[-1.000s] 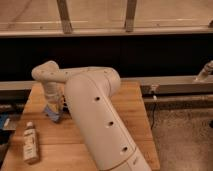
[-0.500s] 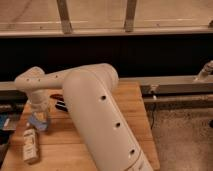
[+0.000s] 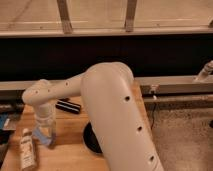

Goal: Wipe the white sponge on the table

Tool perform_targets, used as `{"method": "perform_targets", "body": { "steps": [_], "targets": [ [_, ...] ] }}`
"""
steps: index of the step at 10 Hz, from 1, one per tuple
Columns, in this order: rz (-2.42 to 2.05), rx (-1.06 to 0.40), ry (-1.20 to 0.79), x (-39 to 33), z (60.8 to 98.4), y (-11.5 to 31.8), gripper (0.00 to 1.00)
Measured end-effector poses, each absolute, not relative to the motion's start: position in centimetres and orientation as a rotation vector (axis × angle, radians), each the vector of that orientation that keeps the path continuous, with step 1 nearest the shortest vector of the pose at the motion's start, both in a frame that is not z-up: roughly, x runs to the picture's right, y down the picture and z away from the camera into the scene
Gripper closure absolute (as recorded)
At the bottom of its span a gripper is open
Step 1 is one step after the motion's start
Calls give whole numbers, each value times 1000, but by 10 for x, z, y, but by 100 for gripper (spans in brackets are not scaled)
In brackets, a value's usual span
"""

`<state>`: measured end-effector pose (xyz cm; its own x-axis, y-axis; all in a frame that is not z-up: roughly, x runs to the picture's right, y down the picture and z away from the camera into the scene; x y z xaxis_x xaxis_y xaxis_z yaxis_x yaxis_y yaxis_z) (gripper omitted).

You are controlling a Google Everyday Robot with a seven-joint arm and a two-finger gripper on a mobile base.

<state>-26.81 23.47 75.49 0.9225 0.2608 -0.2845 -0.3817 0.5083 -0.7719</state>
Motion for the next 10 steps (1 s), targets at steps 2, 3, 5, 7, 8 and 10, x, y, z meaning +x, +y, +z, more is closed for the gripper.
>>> {"method": "perform_targets", "body": {
  "steps": [2,3,5,7,8,10],
  "targets": [
    [496,-996,182,-220,761,246,100],
    [551,-1006,203,-198,767,246,100],
    [636,-1005,233,-164,784,231,100],
    [665,-987,267,-143,802,206,100],
    [661,-973,283,-139,815,187,100],
    [635,-959,292,-155,830,165,100]
  ]
}}
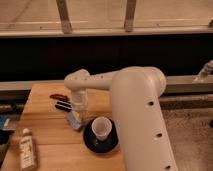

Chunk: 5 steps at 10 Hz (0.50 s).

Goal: Wipe the white sponge on the table

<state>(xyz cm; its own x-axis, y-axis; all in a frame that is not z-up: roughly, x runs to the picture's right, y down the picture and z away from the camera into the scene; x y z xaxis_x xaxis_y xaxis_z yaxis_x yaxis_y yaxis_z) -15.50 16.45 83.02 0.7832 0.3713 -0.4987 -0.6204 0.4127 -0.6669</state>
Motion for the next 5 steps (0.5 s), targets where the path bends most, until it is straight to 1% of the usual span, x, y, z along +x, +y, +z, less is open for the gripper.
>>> {"method": "perform_targets", "body": {
  "steps": [3,5],
  "targets": [
    [551,-947,259,-207,846,142,100],
    [481,-937,205,-241,843,134,100]
  ]
}}
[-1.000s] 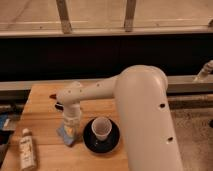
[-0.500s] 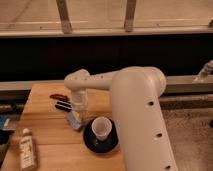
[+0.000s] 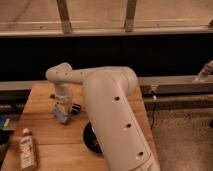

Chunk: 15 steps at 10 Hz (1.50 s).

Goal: Wipe the white sponge on the table

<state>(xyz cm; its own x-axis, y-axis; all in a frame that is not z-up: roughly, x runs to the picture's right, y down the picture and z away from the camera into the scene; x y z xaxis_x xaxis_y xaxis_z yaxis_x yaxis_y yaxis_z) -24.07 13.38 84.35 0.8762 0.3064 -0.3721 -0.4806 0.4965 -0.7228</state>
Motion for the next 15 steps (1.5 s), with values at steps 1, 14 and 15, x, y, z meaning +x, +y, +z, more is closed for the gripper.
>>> {"method": "perform_targets", "body": {
  "steps": [1,14,15],
  "targets": [
    [449,-930,171,-254,835,134,100],
    [582,-929,237,-185,811,175,100],
    [571,-927,241,-187,821,163,100]
  ]
}}
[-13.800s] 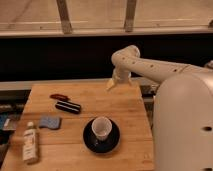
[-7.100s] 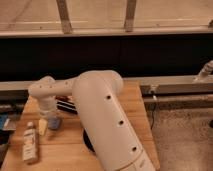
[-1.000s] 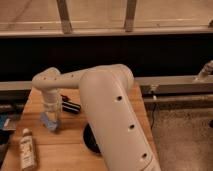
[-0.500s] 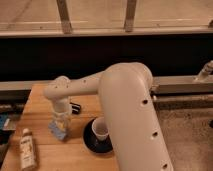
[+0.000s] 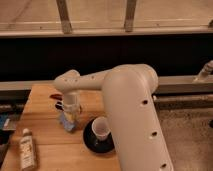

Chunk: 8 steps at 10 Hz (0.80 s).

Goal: Wipe the white sponge on the table

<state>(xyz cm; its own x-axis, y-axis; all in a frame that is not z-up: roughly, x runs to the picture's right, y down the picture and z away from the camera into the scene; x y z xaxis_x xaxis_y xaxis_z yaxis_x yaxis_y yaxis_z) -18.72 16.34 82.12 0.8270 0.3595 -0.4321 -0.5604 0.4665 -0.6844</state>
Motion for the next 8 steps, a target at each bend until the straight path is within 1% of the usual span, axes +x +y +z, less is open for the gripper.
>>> {"method": "perform_targets", "body": {
  "steps": [2,4,6,8],
  "targets": [
    [528,-916,232,-211,833,145,100],
    [452,-893,213,-247,835,129,100],
    [331,-852,174,-294,817,121,100],
    [280,-823,144,-318,792,132,100]
  ]
}}
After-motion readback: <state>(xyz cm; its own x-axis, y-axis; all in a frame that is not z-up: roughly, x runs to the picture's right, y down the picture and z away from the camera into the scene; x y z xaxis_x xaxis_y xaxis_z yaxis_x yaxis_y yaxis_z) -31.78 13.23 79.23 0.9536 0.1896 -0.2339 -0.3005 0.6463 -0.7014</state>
